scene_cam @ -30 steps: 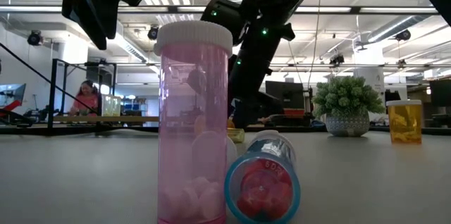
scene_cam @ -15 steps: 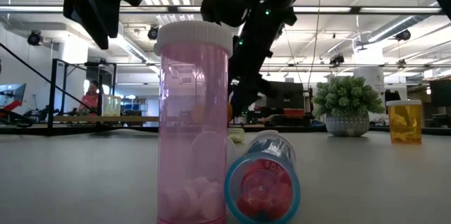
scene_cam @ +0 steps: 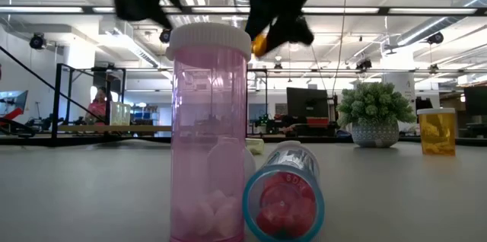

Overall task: Pick and place medicine bottles onto shelf by color
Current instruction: Put the top left orange pill bottle on the shelf

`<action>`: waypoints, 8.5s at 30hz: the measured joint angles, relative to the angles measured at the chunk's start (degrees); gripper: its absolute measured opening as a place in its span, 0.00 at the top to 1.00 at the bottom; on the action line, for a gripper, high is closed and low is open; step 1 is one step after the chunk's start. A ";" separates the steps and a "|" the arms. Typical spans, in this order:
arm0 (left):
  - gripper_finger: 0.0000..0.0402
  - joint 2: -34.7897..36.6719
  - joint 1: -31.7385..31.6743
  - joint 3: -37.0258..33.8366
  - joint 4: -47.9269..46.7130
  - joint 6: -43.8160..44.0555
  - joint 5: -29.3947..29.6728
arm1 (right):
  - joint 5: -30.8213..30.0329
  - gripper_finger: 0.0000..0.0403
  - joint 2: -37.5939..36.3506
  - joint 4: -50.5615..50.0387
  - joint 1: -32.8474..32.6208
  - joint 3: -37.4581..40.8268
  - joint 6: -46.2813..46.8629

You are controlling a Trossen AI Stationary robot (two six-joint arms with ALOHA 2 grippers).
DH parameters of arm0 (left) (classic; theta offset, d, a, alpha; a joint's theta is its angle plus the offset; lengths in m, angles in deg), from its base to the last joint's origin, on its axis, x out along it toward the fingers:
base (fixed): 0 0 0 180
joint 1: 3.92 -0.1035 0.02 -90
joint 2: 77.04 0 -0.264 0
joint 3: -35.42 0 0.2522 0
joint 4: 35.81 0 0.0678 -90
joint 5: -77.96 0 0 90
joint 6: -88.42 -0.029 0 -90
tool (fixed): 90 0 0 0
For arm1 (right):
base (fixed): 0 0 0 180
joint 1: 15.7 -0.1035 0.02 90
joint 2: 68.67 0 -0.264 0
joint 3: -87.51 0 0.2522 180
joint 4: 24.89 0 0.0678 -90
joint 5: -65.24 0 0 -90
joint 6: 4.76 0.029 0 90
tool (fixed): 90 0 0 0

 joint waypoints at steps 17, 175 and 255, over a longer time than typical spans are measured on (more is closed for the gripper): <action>0.50 -1.09 -0.26 0.00 33.49 -22.14 13.28 | 1.42 0.56 -21.82 -8.02 -1.30 0.00 -7.53; 0.47 -5.84 -4.24 3.69 44.97 -10.18 -5.50 | 18.79 0.56 -17.05 5.75 -1.62 0.00 -13.12; 0.53 -14.45 -44.66 1.85 -2.19 -31.86 11.35 | -17.11 0.39 -29.46 -25.63 1.40 -0.04 -2.52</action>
